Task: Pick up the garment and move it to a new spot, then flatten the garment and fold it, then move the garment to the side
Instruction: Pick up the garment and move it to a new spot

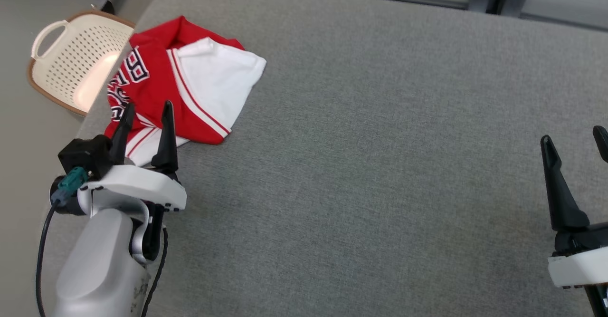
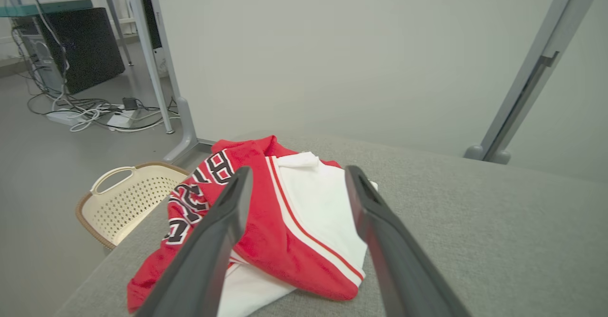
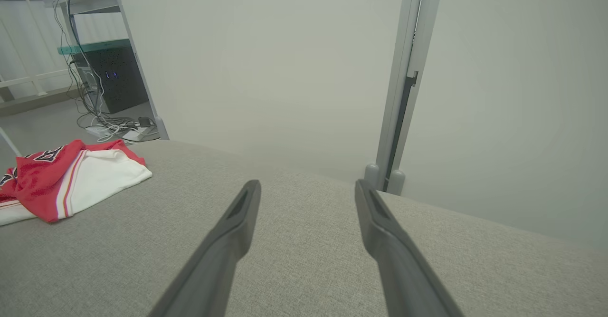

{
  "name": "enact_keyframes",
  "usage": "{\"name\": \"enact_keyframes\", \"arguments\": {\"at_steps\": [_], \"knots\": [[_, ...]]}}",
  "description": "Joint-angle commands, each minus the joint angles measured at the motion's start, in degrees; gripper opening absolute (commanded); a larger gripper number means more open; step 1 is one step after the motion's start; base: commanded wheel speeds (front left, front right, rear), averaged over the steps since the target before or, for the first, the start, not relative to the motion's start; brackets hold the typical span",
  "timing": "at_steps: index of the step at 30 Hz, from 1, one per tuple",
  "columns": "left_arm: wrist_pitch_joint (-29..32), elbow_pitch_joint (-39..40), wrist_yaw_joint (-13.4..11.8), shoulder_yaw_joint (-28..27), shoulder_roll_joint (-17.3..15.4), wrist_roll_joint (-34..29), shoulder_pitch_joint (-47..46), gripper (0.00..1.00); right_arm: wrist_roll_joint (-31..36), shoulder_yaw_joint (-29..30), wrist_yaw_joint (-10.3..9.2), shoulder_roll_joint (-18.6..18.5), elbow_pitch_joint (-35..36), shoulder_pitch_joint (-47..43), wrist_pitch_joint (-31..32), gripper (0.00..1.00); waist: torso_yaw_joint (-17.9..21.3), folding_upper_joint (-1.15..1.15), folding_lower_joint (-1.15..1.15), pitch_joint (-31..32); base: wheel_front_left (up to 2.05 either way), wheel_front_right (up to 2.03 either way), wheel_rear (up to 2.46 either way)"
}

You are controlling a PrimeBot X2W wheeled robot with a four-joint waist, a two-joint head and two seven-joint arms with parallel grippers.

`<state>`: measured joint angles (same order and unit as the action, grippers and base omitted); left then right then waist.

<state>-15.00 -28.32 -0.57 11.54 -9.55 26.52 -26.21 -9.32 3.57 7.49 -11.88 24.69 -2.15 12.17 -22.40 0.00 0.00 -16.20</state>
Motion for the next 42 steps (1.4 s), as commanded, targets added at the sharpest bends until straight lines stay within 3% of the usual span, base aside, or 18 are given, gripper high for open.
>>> {"name": "enact_keyframes", "arguments": {"at_steps": [1, 6, 13, 14, 15, 19, 25, 36, 42], "knots": [[-0.09, -3.34, 0.85, -0.35, 0.22, 0.4, -2.81, 1.0, 0.41, 0.05, 0.0, -0.48, 0.41, 1.64, 0.2, 1.0, 4.23, 0.0, 0.0, -8.02, 0.0, 0.0, 0.0], [-0.1, -17.3, 3.69, -0.9, 0.71, 1.29, -9.86, 1.0, 0.26, -0.92, 0.0, -1.05, -0.22, 4.44, -0.36, 1.0, 6.43, 0.0, 0.0, -12.04, 0.0, 0.0, 0.0], [0.31, -31.91, 5.81, -2.16, 1.8, 3.37, -14.24, 1.0, -0.06, -0.98, 0.0, -0.74, -2.21, 5.76, -1.69, 1.0, 8.07, 0.0, 0.0, -12.3, 0.0, 0.0, 0.0], [0.33, -33.05, 6.06, -2.14, 1.68, 3.15, -14.55, 0.46, -0.08, -0.92, 0.0, -0.7, -2.52, 5.7, -1.8, 1.0, 8.16, 0.0, 0.0, -12.09, 0.0, 0.0, 0.0], [0.33, -33.53, 6.04, -2.32, 1.5, 2.89, -14.76, 0.0, -0.12, -0.8, 0.0, -0.62, -2.79, 5.68, -2.0, 1.0, 8.22, 0.0, 0.0, -11.87, 0.0, 0.0, 0.0], [0.22, -32.02, 5.47, -3.43, 0.58, 1.83, -14.26, 0.0, -0.2, -0.88, 0.0, -0.34, -3.59, 5.64, -2.65, 1.0, 8.5, 0.0, 0.0, -10.58, 0.0, 0.0, 0.0], [-0.12, -18.71, 2.76, -8.58, -0.59, -2.42, -8.69, 0.0, -0.53, -1.14, 0.0, 0.72, -5.98, 4.07, -4.27, 1.0, 9.23, 0.0, 0.0, -5.33, 0.0, 0.0, 0.0], [-0.11, 11.06, -0.56, -14.85, 3.3, -9.69, 14.02, 0.0, -1.64, -4.41, 0.0, 1.66, -10.4, 0.22, -6.14, 1.0, 13.61, 0.0, 0.0, 6.97, 0.0, 0.0, 0.0], [1.34, 24.59, -1.69, -11.23, 4.89, -11.95, 24.81, 0.0, -2.76, -5.68, 0.0, 2.11, -11.69, -2.16, -6.97, 1.0, 16.28, 0.0, 0.0, 11.55, 0.0, 0.0, 0.0]]}}
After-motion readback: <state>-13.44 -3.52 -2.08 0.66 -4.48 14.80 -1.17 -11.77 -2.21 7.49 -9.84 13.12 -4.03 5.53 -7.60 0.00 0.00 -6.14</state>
